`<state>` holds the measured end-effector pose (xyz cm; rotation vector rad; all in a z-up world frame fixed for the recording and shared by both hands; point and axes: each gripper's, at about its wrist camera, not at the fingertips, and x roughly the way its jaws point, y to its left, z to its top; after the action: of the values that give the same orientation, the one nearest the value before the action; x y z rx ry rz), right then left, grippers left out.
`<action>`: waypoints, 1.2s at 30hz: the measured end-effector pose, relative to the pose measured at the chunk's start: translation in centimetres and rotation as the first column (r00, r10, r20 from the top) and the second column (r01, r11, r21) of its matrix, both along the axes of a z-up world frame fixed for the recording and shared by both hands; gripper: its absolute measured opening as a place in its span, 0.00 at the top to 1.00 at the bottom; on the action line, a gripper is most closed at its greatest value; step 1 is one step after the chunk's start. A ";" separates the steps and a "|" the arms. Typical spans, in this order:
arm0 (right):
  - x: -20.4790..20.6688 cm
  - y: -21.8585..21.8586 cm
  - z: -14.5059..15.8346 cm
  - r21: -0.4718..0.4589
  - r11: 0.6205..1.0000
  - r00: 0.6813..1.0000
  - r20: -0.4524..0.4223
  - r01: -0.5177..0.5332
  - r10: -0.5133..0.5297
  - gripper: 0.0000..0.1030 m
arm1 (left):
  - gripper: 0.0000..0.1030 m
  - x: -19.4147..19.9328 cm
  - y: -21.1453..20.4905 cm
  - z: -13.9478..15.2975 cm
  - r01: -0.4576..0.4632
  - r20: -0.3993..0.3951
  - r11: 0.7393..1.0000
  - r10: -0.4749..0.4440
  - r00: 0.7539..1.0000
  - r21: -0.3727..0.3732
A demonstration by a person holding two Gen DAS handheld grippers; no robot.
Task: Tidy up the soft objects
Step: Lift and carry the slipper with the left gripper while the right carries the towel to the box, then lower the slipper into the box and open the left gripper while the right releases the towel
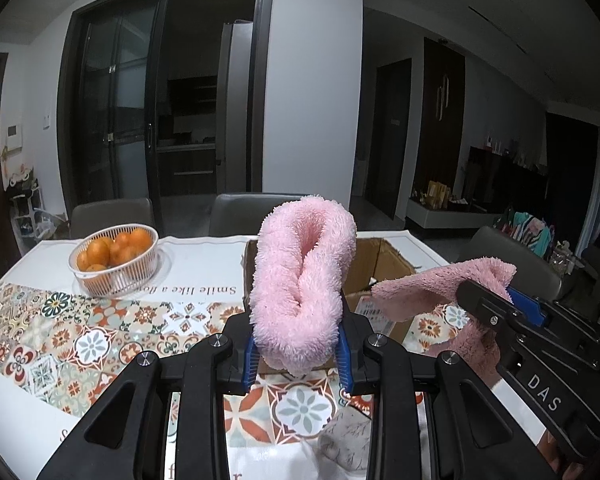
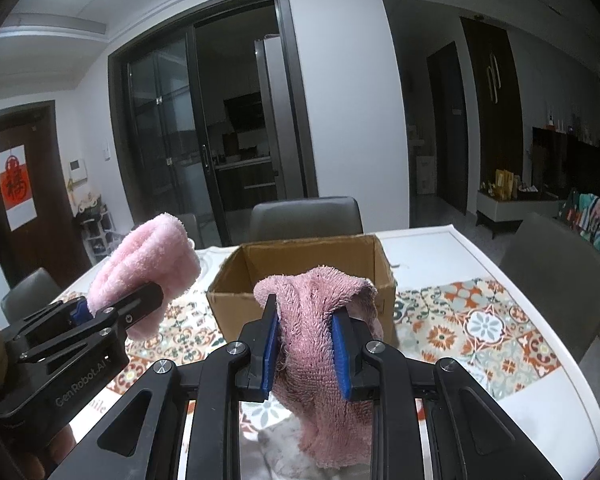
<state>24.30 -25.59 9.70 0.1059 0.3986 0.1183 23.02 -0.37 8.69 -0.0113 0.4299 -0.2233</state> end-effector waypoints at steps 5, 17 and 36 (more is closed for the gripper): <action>0.6 0.0 0.7 -0.002 1.000 1.000 0.021 0.000 0.000 0.76 | 0.70 0.8 -0.1 0.5 0.001 0.012 1.000 -0.001 1.000 -0.001; 2.9 -0.2 1.9 -0.002 1.000 0.999 0.054 -0.002 0.002 0.76 | 0.70 3.5 -0.4 1.1 -0.003 0.019 1.000 0.003 1.000 -0.002; 9.4 0.0 2.4 -0.041 0.999 0.997 0.070 -0.021 0.024 0.76 | 0.70 10.2 -1.4 0.3 -0.009 0.007 0.999 0.009 1.000 0.036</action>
<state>33.67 -25.57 12.12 0.0577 0.3315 0.1362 33.26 -1.73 9.01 0.0232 0.4268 -0.2070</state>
